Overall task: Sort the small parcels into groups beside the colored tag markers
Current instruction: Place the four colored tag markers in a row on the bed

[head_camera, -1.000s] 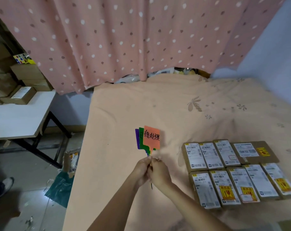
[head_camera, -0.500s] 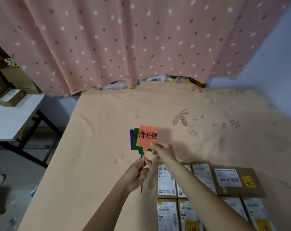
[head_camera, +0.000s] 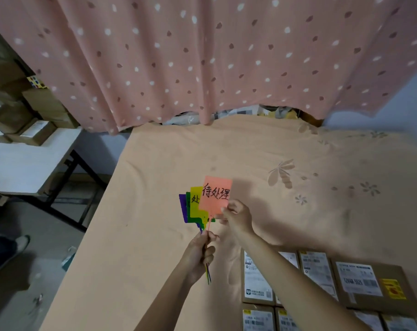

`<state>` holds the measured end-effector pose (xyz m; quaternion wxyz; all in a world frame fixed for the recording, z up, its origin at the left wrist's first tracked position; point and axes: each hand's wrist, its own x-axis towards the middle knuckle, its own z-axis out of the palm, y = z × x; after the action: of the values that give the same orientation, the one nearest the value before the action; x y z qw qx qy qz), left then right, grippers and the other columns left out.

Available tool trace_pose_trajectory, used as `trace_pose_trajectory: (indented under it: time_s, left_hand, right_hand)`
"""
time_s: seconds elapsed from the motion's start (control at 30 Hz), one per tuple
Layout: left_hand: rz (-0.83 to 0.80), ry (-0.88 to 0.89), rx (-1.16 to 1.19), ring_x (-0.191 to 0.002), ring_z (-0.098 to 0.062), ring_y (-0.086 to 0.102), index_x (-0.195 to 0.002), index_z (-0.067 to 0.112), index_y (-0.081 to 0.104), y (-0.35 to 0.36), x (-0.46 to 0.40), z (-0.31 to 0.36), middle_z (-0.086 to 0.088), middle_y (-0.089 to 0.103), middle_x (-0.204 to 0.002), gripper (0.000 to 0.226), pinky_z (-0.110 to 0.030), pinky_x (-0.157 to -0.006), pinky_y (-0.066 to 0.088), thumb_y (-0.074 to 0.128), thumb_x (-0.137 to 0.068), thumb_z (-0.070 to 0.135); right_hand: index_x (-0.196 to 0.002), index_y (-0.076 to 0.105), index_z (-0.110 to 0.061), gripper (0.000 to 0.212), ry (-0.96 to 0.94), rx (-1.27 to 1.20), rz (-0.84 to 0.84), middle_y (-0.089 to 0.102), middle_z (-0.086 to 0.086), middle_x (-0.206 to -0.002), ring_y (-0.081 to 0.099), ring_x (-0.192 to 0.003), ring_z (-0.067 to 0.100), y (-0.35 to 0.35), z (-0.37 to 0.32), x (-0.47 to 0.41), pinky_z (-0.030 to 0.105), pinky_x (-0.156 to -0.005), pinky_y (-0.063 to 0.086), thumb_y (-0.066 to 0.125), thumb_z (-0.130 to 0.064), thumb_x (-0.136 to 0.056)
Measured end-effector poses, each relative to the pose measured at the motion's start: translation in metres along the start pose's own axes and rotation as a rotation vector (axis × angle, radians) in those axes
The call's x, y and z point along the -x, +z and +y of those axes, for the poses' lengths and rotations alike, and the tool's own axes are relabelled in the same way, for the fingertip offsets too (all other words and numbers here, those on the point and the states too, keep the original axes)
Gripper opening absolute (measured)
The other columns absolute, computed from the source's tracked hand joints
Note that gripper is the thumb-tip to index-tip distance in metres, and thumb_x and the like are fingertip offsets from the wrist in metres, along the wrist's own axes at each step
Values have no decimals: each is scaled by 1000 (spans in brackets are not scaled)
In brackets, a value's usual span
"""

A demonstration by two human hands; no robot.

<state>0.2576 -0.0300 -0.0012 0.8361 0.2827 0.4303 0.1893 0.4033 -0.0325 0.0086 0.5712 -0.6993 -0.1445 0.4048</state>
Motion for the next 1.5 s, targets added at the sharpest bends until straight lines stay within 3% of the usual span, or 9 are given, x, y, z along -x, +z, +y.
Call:
trace_pose_trajectory:
  time_s: [0.17, 0.43, 0.57, 0.63, 0.77, 0.93, 1.13, 1.27, 1.5]
  left_hand:
    - [110, -1, -11, -39, -5, 23, -80, 9, 50, -62, 8, 16, -6, 60, -80, 30, -16, -35, 15, 34, -104, 18]
    - [236, 4, 54, -38, -5, 22, -78, 9, 47, -145, 23, 26, -5, 56, -74, 31, -19, -38, 12, 33, -104, 18]
    - [207, -19, 63, -39, -5, 22, -78, 9, 47, -152, 22, 23, -4, 54, -74, 31, -18, -39, 12, 33, -104, 19]
    - [180, -26, 62, -40, -4, 21, -77, 10, 47, -149, 18, 24, -3, 54, -74, 31, -18, -39, 12, 33, -104, 19]
    - [111, -30, 72, -39, -4, 20, -77, 11, 47, -134, 6, 29, -1, 54, -72, 31, -16, -37, 13, 33, -104, 20]
    - [21, -52, 51, -40, -4, 20, -78, 12, 48, -108, -14, 36, -1, 53, -72, 32, -15, -35, 15, 33, -104, 22]
    - [-67, -75, 69, -37, -3, 21, -76, 12, 48, -52, -31, 34, -1, 54, -69, 34, -16, -36, 11, 31, -105, 23]
    - [-103, -89, 65, -37, -3, 22, -75, 12, 49, -10, -36, 18, 0, 55, -66, 35, -15, -34, 13, 34, -104, 25]
    - [-69, -33, 12, -38, -5, 21, -74, 13, 48, 90, -39, -27, 0, 55, -65, 36, -15, -32, 16, 36, -104, 29]
  right_hand:
    - [-97, 58, -3, 10, -16, -38, 78, 66, 15, -81, 66, -51, 14, 49, -18, -64, 25, -55, 58, 57, 5, -90]
    - [-77, 55, -7, 24, 251, 106, 77, 63, 22, -90, 59, -53, 19, 103, 36, -132, 22, -42, 53, 50, 13, -89]
    - [-112, 62, 4, 29, 299, 149, 93, 65, 22, -99, 58, -54, 20, 109, 67, -146, 32, -57, 59, 45, 13, -90]
    - [-119, 60, 3, 34, 300, 150, 92, 64, 19, -96, 58, -55, 19, 109, 71, -147, 29, -52, 58, 40, 11, -92]
    - [-109, 59, -3, 26, 294, 160, 103, 64, 19, -87, 60, -56, 22, 101, 70, -134, 44, -72, 60, 42, 4, -91]
    - [-100, 61, -11, 15, 262, 153, 38, 66, 13, -88, 64, -57, 20, 77, 55, -100, 30, -54, 53, 49, -8, -91]
    - [-87, 67, -16, 23, 231, 22, -230, 68, 0, -72, 63, -57, 13, 38, 16, -44, 25, -58, 48, 59, -36, -94]
    - [-88, 61, -12, 11, 112, 22, -220, 61, 2, -72, 62, -51, 4, -3, 3, -34, 18, -52, 48, 72, -17, -86]
    - [-76, 56, -14, 21, 26, -1, -211, 61, 3, -70, 63, -48, 1, -106, -18, -37, 16, -53, 53, 66, 1, -88]
